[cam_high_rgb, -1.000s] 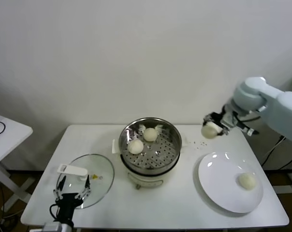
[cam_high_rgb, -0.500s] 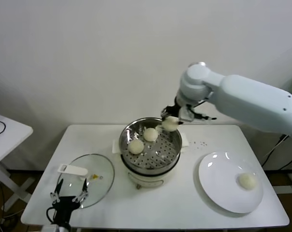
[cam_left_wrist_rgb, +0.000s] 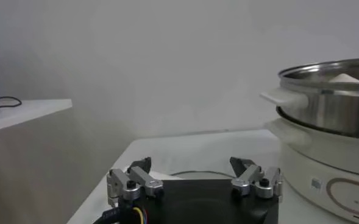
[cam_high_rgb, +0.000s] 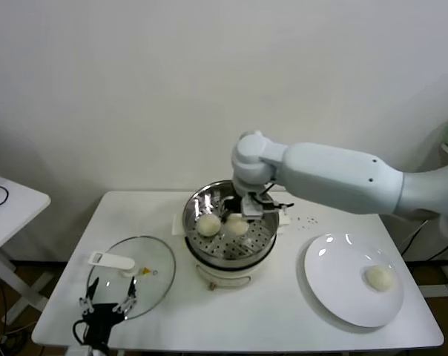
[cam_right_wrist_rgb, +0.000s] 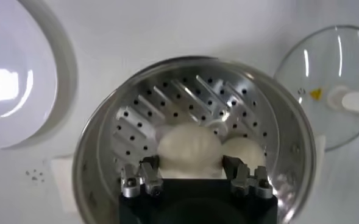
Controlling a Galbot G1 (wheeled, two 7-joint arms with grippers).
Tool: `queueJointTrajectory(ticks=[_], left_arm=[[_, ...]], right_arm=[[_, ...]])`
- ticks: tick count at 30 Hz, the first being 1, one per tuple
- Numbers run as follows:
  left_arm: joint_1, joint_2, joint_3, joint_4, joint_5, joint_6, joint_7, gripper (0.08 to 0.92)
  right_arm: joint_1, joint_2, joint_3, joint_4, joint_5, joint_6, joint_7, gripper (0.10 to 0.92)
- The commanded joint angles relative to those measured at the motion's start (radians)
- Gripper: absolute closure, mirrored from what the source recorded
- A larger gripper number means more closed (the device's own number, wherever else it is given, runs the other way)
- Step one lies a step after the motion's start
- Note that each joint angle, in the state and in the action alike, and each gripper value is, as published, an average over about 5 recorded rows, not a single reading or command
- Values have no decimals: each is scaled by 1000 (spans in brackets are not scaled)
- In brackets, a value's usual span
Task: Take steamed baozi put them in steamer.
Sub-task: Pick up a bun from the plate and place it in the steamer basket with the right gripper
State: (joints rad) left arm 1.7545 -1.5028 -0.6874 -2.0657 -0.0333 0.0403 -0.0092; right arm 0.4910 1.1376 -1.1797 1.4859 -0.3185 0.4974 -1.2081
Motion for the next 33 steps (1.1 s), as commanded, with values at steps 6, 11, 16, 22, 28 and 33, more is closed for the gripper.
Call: queueJointTrajectory(ticks=[6,11,16,22,28,33], left_arm=[[-7,2,5,13,-1,4,0,177],[-9,-2,6,21,-1,0,0,177],[-9,-8,7,26,-1,-5,0,177],[-11,-8,8,32,-2,-6,1,177],[-18,-5,8,34,-5,-4,1,177],[-19,-6,8,36,-6,-5,1,177]], right_arm=[[-51,66,-45,-41,-17,74,27,338],[-65,72,-37,-49,-28,84,35,338],[-74,68,-38,-54,-29,81,35,338],[-79,64,-38,-55,-28,80,40,340],[-81,65,-34,-62,-40,90,57,338],[-77,61,-25,-61,-44,104,61,266]])
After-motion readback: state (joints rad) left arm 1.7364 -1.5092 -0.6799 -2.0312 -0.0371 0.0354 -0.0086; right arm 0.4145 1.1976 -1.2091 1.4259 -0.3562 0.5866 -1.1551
